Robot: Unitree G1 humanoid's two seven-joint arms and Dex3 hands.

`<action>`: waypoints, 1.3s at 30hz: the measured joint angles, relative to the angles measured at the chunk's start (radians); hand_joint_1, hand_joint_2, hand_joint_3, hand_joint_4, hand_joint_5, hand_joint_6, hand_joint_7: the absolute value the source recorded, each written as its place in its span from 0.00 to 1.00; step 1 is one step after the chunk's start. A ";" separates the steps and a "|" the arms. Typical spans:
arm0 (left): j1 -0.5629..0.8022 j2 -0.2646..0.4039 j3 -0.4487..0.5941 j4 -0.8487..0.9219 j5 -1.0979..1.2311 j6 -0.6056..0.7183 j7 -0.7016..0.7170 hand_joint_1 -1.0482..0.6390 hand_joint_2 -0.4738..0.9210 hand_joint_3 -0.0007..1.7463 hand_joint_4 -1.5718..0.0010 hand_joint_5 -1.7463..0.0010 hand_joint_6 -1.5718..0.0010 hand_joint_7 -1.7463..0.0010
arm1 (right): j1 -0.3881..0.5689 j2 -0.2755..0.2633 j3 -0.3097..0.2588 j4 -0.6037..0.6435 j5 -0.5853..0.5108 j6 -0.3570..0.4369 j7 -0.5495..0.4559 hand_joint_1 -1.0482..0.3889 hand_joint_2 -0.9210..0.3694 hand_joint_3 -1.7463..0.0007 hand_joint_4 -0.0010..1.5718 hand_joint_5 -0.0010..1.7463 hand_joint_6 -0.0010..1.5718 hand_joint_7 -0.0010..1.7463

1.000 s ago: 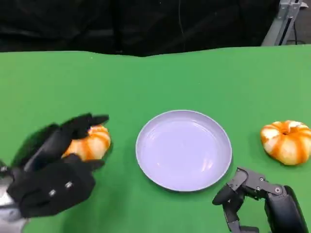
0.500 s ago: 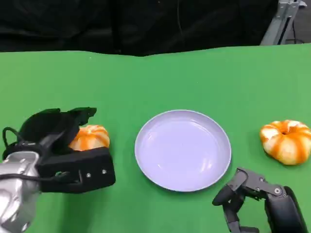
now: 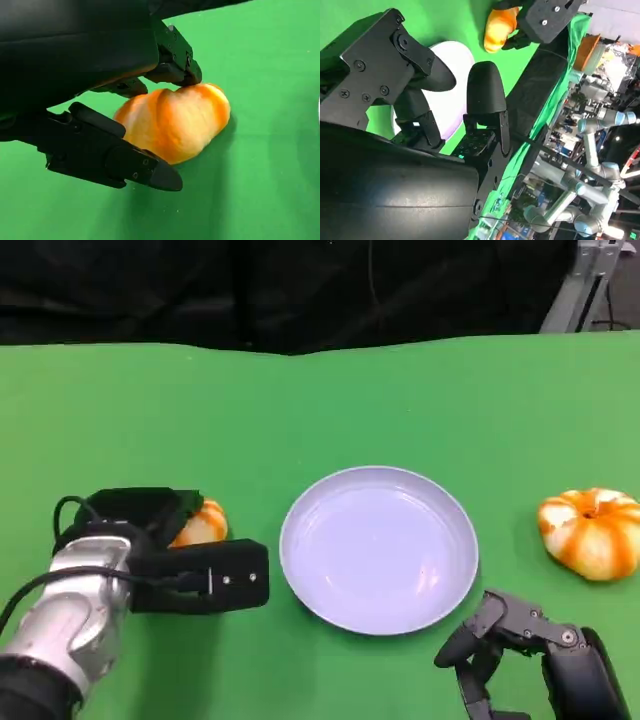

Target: Grasp the bread from the table and place it into the plate.

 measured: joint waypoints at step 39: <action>0.044 0.004 0.062 0.005 -0.064 -0.378 0.485 0.54 0.69 0.63 0.44 0.00 0.58 0.00 | 0.003 0.008 0.001 -0.007 0.009 0.004 0.001 0.73 0.47 0.23 0.54 0.97 0.53 0.75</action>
